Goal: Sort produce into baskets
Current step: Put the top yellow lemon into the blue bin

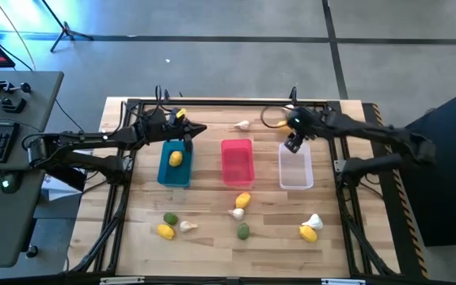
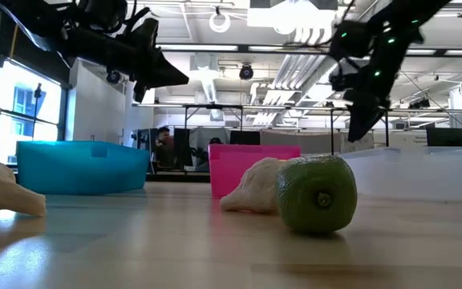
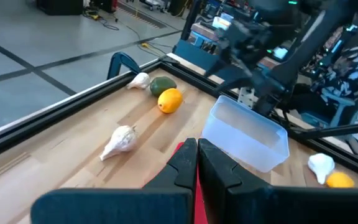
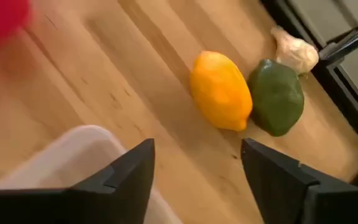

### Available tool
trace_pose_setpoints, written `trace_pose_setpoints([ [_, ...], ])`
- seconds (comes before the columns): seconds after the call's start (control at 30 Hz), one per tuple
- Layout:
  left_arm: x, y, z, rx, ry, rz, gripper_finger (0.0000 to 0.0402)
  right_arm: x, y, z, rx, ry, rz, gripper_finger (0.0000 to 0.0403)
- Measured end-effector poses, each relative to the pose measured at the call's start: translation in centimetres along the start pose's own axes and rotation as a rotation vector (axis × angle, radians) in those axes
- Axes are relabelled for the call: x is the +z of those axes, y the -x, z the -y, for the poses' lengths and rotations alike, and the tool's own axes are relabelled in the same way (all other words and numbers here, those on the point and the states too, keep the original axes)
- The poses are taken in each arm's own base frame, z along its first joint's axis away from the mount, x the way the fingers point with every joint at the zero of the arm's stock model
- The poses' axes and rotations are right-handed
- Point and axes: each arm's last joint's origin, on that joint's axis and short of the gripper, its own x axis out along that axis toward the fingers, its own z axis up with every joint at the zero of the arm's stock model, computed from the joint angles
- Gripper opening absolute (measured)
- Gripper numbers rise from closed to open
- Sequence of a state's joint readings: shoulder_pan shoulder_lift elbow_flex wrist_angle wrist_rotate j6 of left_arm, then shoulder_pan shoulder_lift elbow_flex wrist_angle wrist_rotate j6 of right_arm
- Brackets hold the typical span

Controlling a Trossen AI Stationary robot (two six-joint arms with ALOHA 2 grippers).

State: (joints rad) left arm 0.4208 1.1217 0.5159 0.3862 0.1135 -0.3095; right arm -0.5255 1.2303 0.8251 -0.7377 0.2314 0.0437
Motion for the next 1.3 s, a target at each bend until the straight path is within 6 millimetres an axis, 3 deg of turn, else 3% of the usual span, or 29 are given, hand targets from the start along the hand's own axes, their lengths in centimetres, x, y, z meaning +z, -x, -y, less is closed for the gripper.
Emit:
trace_pose_setpoints([
  [0.2, 0.1, 0.0, -0.2, -0.007, -0.006, -0.002, 0.0000, 3.8, -2.6, 1.0, 0.000, 0.159, -0.149, 0.0280],
  [0.37, 0.0, 0.0, -0.2, -0.008, -0.017, -0.004, 0.0000, 5.5, -5.0, 1.4, 0.025, 0.254, -0.230, 0.0288],
  [0.7, 0.0, 0.0, -0.2, -0.006, -0.016, -0.009, 0.0000, 5.1, -8.2, 2.1, 0.040, 0.276, -0.364, 0.0288],
  [1.0, -0.4, 0.0, -0.3, 0.004, -0.017, -0.045, 0.0000, 4.9, -8.7, 3.3, 0.068, 0.201, -0.369, 0.0288],
  [1.3, -0.4, 0.0, -0.3, 0.007, -0.015, -0.051, 0.0000, 5.3, -8.9, 3.3, 0.120, 0.072, -0.327, 0.0288],
])
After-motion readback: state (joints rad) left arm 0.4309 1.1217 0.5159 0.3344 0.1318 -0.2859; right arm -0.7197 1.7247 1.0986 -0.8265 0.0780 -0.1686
